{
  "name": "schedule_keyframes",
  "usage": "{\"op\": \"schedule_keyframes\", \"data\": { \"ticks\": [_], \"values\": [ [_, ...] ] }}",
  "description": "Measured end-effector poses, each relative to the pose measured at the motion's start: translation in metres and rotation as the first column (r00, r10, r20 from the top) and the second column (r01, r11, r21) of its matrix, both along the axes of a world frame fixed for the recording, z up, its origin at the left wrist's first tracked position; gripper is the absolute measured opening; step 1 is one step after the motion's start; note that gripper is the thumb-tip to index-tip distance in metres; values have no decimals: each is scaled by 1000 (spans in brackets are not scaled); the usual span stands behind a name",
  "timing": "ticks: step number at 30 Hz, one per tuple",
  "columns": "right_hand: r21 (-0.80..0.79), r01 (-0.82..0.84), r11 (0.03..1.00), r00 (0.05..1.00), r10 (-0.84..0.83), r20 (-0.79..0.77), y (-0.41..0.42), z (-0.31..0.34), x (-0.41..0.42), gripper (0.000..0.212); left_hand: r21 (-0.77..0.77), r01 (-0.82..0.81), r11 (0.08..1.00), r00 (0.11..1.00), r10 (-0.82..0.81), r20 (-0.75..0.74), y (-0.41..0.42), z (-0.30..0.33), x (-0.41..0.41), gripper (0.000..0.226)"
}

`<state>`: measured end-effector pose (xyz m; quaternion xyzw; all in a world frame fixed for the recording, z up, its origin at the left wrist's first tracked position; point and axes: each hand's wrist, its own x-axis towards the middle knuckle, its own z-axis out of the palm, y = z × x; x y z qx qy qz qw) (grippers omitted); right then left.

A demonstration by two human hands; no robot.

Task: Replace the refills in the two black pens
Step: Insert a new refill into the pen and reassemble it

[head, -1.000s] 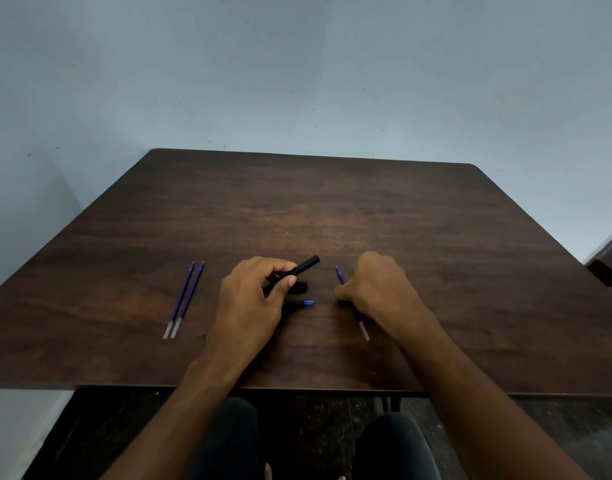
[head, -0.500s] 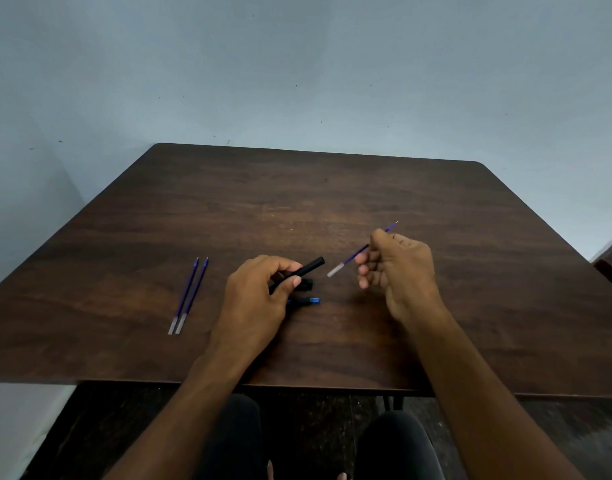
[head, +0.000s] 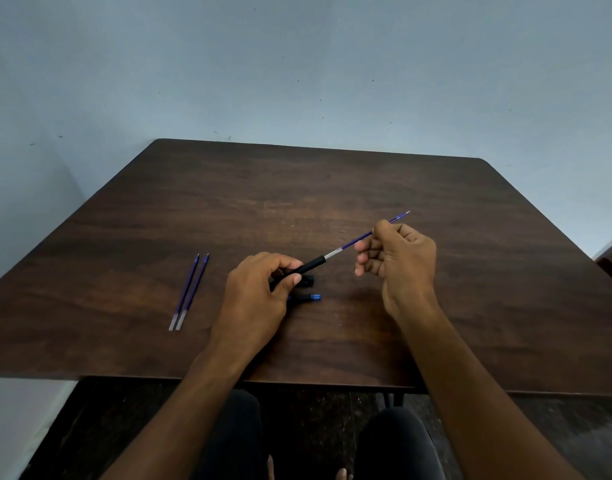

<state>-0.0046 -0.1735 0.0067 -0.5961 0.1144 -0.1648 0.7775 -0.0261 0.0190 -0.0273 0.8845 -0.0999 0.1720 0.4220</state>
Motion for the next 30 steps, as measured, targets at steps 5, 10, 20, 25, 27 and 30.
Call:
{"op": "schedule_keyframes", "data": {
  "ticks": [5, 10, 20, 25, 27, 30],
  "values": [
    [18, -1, 1000, 1000, 0, 12, -1, -4, 1, 14, 4, 1, 1000, 1000, -1, 1, 0, 0, 0, 19],
    [19, -25, 1000, 999, 24, 40, -2, -11, 3, 13, 13, -35, 999, 999, 35, -1, 0, -2, 1, 19],
    [35, -54, 998, 995, 51, 88, -1, -15, 7, 16, 50, -23, 998, 1000, 22, 18, -1, 0, 0, 20],
    [-49, -151, 987, 987, 153, 54, 7, -19, 3, 15, 71, -22, 997, 999, 20, 33, -1, 0, -1, 21],
    [-115, -177, 977, 983, 181, 27, 9, -21, 2, 15, 67, -27, 997, 999, 25, 43, -1, 0, -1, 21],
    [-178, -215, 960, 975, 220, 10, 12, -24, 2, 17, 68, -27, 997, 998, 22, 66, 0, 0, -1, 21]
  ]
}}
